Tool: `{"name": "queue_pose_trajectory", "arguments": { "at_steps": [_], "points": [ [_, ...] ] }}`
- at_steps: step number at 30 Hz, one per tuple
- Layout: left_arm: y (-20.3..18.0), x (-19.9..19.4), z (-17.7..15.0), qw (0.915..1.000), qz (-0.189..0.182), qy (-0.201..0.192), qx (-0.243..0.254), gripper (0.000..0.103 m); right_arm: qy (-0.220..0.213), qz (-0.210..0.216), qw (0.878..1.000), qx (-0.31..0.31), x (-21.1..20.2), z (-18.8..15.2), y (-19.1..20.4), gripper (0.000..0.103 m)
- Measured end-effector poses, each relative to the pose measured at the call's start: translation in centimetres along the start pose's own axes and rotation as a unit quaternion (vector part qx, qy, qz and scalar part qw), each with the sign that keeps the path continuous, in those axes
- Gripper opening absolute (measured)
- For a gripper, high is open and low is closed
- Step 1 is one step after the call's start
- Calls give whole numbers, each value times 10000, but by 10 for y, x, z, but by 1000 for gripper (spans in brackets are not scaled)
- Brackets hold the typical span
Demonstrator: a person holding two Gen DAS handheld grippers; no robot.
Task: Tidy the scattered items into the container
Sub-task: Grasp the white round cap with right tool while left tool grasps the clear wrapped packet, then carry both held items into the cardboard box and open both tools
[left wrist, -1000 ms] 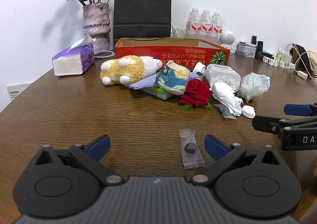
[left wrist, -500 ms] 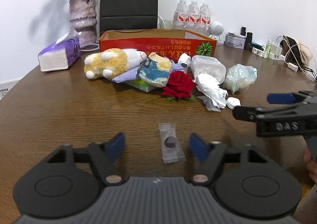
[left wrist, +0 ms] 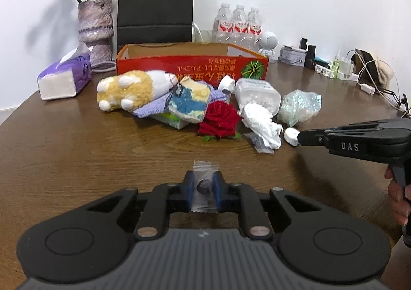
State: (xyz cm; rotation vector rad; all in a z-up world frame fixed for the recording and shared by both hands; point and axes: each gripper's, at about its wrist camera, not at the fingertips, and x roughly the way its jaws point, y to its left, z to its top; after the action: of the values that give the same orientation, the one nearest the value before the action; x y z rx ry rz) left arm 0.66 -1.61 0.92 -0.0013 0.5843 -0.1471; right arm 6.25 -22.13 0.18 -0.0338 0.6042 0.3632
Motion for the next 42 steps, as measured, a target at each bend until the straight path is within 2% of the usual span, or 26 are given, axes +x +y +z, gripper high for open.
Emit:
{"name": "queue_pose_trajectory", "arguments": {
  "at_steps": [4, 5, 7, 8, 9, 14, 15, 21, 25, 30, 35, 39, 42],
  "points": [
    [1, -1, 1, 10000, -13, -27, 4, 16, -9, -35, 10000, 7, -3, 1, -2, 2],
    [1, -1, 1, 10000, -17, -16, -12, 16, 10, -39, 10000, 17, -2, 2, -3, 5],
    [2, 0, 1, 10000, -13, -4, -38, 16, 15, -104, 9999, 48, 0, 3, -4, 17],
    [3, 0, 1, 10000, -6, -5, -51, 16, 0, -156, 9999, 30, 2, 4, -3, 31],
    [4, 0, 2, 10000, -1, -6, -74, 16, -13, -206, 9998, -30, 4, 6, -2, 38],
    [12, 0, 2, 9998, 14, -7, -182, 16, 278, -280, 9992, -110, 24, 12, -1, 36],
    [14, 0, 2, 9998, 23, -13, -193, 16, 257, -265, 9993, -109, 24, 11, 0, 25],
    [18, 2, 11, 9997, -16, -111, -208, 16, 104, -158, 9997, -179, 8, 4, 6, 25],
    [19, -2, 28, 9993, -84, -328, -170, 16, -143, -116, 9996, -205, -7, 16, 7, 25],
    [22, -2, 73, 9959, -183, -867, -157, 16, -600, -9, 9977, -321, -16, 54, 6, 25],
    [29, 21, 129, 9910, -156, -1285, -341, 17, -998, 53, 9943, -364, 4, 110, 8, 25],
    [41, 58, 167, 9885, -125, -1325, -720, 17, -1157, 127, 9930, -193, 38, 154, 8, 25],
    [54, 87, 183, 9871, -158, -1231, -1015, 17, -1126, 124, 9936, 3, 69, 176, 5, 25]
  ]
}}
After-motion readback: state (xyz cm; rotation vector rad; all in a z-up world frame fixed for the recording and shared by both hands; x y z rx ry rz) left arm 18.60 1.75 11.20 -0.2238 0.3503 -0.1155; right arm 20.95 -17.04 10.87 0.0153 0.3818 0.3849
